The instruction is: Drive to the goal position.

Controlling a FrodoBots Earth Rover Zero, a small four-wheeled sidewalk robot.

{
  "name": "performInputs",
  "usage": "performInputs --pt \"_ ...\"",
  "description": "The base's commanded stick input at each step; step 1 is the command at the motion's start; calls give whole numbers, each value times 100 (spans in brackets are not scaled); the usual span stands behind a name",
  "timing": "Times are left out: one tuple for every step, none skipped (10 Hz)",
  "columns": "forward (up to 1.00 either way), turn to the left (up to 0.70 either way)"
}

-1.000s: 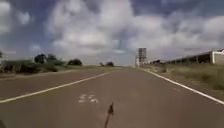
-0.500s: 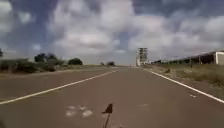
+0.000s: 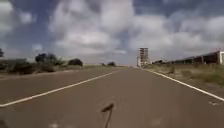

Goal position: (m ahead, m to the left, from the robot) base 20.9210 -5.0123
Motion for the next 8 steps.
performInputs --pt "100 0" --pt "100 0" --pt "100 0" --pt "100 -5" --pt "100 -12" --pt "100 -40" --pt "100 -40" --pt "100 -40"
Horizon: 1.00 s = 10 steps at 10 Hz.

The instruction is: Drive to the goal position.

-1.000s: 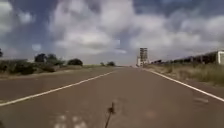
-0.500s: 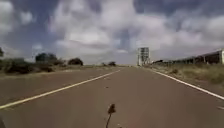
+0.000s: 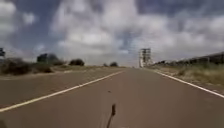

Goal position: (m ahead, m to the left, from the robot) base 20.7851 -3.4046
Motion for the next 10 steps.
performInputs --pt "100 -40" --pt "100 -24" --pt "100 -4" --pt "100 0" --pt "100 0" --pt "100 0" --pt "100 0" --pt "100 0" --pt "100 0" --pt "100 0"
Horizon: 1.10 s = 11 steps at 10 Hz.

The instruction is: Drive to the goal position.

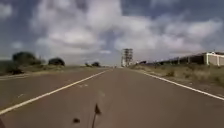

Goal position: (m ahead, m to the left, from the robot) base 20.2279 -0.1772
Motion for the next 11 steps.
performInputs --pt "100 0" --pt "100 0" --pt "100 0" --pt "100 0" --pt "100 0" --pt "100 0" --pt "100 0" --pt "100 0" --pt "100 0" --pt "100 0" --pt "100 0"
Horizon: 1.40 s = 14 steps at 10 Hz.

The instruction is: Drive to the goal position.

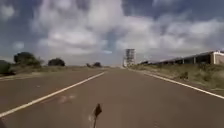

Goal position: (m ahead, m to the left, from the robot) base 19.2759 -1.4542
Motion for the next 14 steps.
performInputs --pt "100 0" --pt "100 0" --pt "100 0" --pt "100 0" --pt "100 0" --pt "100 0" --pt "100 0" --pt "100 0" --pt "100 0" --pt "100 0" --pt "100 0" --pt "100 0" --pt "100 0" --pt "100 0"
